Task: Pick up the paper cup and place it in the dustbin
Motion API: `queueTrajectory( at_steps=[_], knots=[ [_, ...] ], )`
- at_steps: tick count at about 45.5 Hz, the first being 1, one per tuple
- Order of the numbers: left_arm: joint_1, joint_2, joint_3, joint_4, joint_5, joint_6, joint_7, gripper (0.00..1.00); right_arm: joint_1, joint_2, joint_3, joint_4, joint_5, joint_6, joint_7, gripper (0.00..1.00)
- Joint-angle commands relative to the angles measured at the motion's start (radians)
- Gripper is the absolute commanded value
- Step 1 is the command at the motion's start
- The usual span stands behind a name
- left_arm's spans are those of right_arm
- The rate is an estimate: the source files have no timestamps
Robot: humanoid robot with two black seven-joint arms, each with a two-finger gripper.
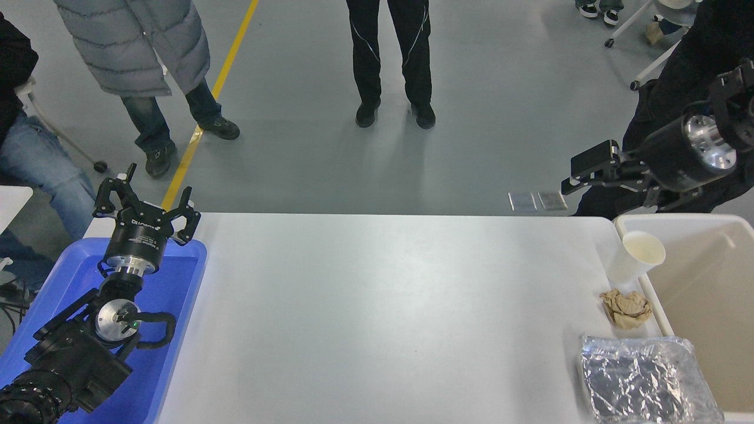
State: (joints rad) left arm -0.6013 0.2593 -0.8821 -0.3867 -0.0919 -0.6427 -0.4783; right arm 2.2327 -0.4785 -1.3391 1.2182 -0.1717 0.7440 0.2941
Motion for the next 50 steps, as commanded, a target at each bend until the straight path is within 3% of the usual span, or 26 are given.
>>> queueTrajectory(
  at_steps=[1,5,8,10,16,22,50],
  knots=[
    [0.0,0.0,0.0,0.0,0.0,0.002,0.0,0.98,0.307,0.055,-0.155,0.099,0.092,0.041,-0.049,1.0],
    [0.0,0.0,0.0,0.0,0.0,0.0,0.0,0.98,0.369,0.093,-0.181,0.161,0.081,0.041,-0.056,1.0],
    [0.0,0.0,-0.002,-0.001,0.0,0.0,0.0,0.98,0.396,0.115,-0.192,0.199,0.078,0.041,-0.085,1.0],
    [0.0,0.0,-0.002,-0.001,0.0,0.002,0.0,0.98,0.404,0.115,-0.19,0.218,0.078,0.041,-0.127,1.0],
    [0.0,0.0,0.0,0.0,0.001,0.0,0.001,0.98,0.401,0.117,-0.186,0.231,0.081,0.041,-0.303,1.0],
    [0.0,0.0,0.002,0.0,0.001,0.0,0.001,0.98,0.393,0.116,-0.196,0.231,0.08,0.041,-0.372,1.0],
    [0.0,0.001,0.003,-0.001,0.001,-0.002,0.003,0.98,0.418,0.12,-0.075,0.262,0.17,0.041,-0.374,1.0]
  ],
)
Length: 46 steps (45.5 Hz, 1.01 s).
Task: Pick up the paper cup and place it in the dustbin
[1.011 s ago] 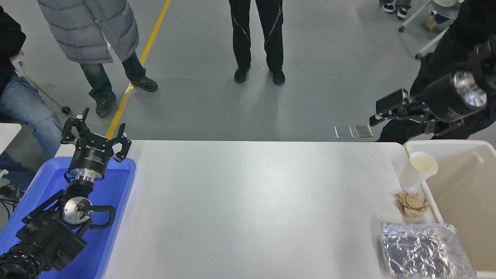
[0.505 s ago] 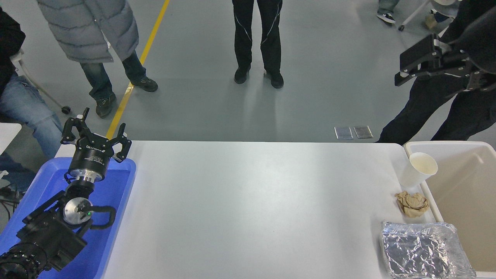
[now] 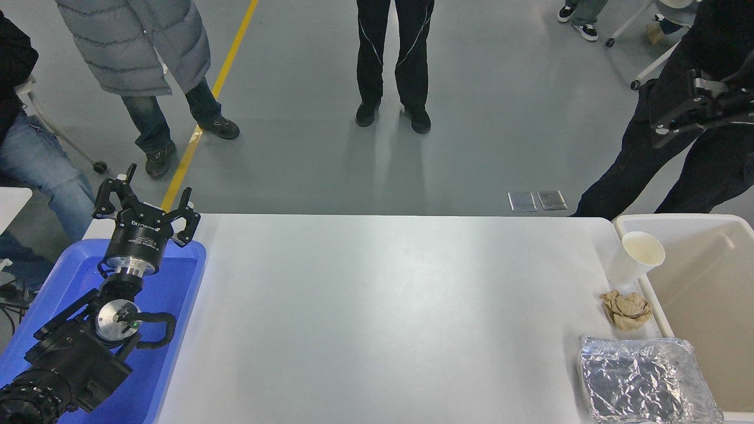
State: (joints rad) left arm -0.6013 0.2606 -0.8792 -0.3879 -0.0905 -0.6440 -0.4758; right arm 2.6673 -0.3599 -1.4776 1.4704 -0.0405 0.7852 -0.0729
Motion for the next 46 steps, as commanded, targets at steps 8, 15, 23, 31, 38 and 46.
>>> queueTrajectory(
  at_steps=[8,15,23,31,38,46],
  knots=[
    [0.0,0.0,0.0,0.0,0.0,0.0,0.0,0.98,-0.093,0.001,0.086,0.007,0.039,0.0,-0.007,1.0],
    [0.0,0.0,0.0,0.001,0.0,0.0,0.0,0.98,-0.185,-0.013,0.094,-0.025,0.042,0.0,-0.007,1.0],
    [0.0,0.0,0.0,0.0,0.0,0.0,-0.001,0.98,-0.335,-0.057,0.088,-0.051,0.033,0.0,-0.008,1.0],
    [0.0,0.0,0.0,0.001,0.0,0.0,-0.001,0.98,-0.467,-0.086,0.077,-0.051,0.013,-0.228,-0.013,1.0],
    [0.0,0.0,-0.001,0.0,0.0,0.0,-0.001,0.98,-0.587,-0.109,0.085,-0.084,-0.03,-0.48,-0.013,1.0],
    [0.0,-0.001,-0.003,0.0,0.0,0.0,-0.001,0.98,-0.76,-0.131,0.126,-0.211,-0.032,-0.629,-0.013,1.0]
  ],
)
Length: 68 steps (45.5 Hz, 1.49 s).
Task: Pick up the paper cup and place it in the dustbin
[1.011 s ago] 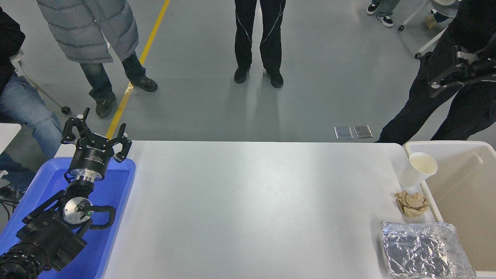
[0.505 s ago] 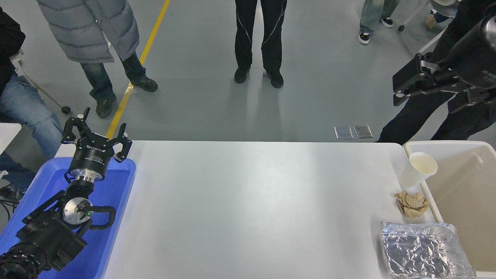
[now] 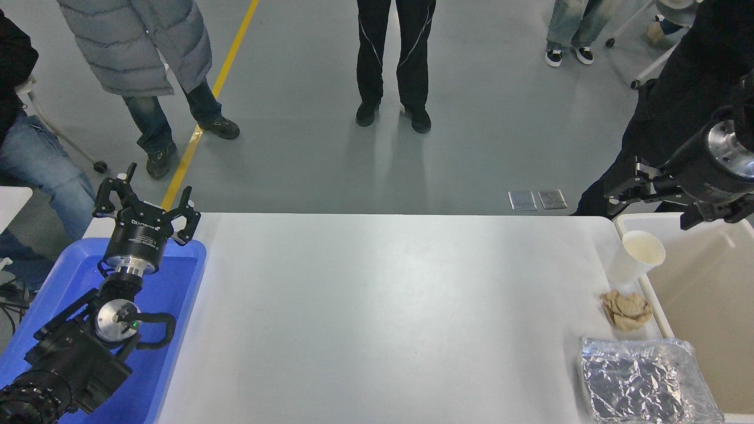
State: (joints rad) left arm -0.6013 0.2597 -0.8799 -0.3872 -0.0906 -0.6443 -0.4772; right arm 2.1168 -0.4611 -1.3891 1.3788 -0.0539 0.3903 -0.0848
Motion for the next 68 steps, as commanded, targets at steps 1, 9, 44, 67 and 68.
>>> queueTrajectory(
  at_steps=[1,9,44,67,68],
  knots=[
    [0.0,0.0,-0.002,-0.001,0.0,0.0,-0.001,0.98,-0.236,-0.031,0.047,-0.145,-0.018,-0.235,-0.001,1.0],
    [0.0,0.0,-0.002,-0.001,0.0,0.0,-0.001,0.98,-0.441,-0.03,0.14,-0.334,-0.018,-0.24,-0.001,1.0],
    [0.0,0.0,-0.004,-0.001,0.0,0.0,-0.001,0.98,-0.916,0.019,0.337,-0.8,-0.018,-0.321,-0.003,1.0],
    [0.0,0.0,-0.004,0.001,0.0,0.0,-0.001,0.98,-1.04,0.048,0.433,-0.908,-0.011,-0.347,-0.003,0.98],
    [0.0,0.0,-0.004,-0.001,0.0,0.0,-0.001,0.98,-1.045,0.05,0.435,-0.908,-0.011,-0.347,-0.001,0.95]
  ],
)
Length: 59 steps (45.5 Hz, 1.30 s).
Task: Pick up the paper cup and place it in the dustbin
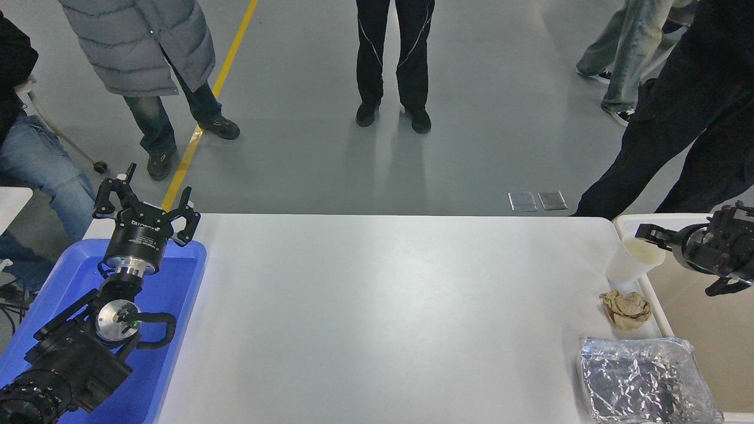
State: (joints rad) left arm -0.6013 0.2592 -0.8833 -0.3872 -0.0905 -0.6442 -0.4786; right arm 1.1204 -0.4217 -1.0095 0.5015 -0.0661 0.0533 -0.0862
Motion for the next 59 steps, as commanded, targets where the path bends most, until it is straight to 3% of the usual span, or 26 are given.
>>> queueTrajectory(
  at_steps=[1,18,30,59],
  knots=[
    [0.0,0.0,0.0,0.001,0.0,0.0,0.0,0.98,-0.05,0.011,0.055,-0.031,0.002,-0.01,0.0,0.93],
    [0.0,0.0,0.0,-0.001,-0.002,0.0,0.0,0.98,-0.053,0.021,0.057,-0.029,0.008,-0.01,0.0,0.73],
    [0.0,0.0,0.0,-0.001,0.0,0.0,0.0,0.98,-0.057,0.02,0.074,0.006,0.017,0.005,-0.001,0.0],
    [0.0,0.0,0.0,0.001,0.0,0.0,0.0,0.98,-0.028,0.006,0.112,0.032,0.08,0.008,-0.001,0.0]
  ],
)
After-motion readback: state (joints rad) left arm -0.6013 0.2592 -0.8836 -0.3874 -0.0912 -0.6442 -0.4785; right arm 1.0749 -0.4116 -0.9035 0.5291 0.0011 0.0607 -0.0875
